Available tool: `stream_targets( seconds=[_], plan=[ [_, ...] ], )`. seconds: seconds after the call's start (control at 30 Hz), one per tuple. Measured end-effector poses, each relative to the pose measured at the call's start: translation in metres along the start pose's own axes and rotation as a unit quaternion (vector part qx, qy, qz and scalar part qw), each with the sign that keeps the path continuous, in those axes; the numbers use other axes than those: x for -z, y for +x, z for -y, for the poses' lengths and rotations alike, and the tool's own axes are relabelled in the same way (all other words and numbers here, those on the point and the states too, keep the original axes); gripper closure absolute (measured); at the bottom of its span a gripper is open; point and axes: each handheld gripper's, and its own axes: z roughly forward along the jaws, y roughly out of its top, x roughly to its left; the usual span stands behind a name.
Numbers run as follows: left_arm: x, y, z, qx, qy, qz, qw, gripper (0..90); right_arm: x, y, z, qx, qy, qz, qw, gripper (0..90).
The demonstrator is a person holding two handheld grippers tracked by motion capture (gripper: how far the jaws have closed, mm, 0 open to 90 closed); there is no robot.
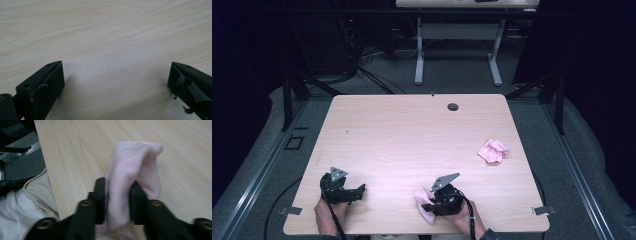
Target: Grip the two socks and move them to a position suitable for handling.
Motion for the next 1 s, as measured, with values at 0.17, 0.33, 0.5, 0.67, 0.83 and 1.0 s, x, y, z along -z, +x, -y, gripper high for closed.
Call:
stream_targets(
  seconds=[0.17, 0.33, 0.5, 0.67, 0.83, 1.0],
  plan=[
    [0.0, 0.0, 0.0, 0.0, 0.0, 0.0, 1.0, 0.8, 0.018, -0.002, -0.003, 0.0, -0.024, 0.024, 0.9994, 33.6],
    [0.0, 0.0, 0.0, 0.0, 0.0, 0.0, 1.0, 0.8, 0.04, -0.011, -0.002, -0.012, -0.043, 0.05, 0.9978, 17.4],
    [0.0, 0.0, 0.0, 0.0, 0.0, 0.0, 1.0, 0.8, 0.065, -0.032, 0.003, -0.034, -0.061, 0.083, 0.9941, 7.5],
    [0.0, 0.0, 0.0, 0.0, 0.0, 0.0, 1.0, 0.8, 0.09, -0.055, 0.007, -0.039, -0.065, 0.119, 0.9899, 0.0],
    [0.0, 0.0, 0.0, 0.001, 0.0, -0.001, 1.0, 0.8, 0.112, -0.086, 0.011, -0.058, -0.062, 0.165, 0.9827, 0.0],
    [0.0, 0.0, 0.0, 0.001, 0.0, -0.001, 1.0, 0.8, 0.128, -0.117, 0.017, -0.09, -0.063, 0.196, 0.9745, 0.0]
  ],
)
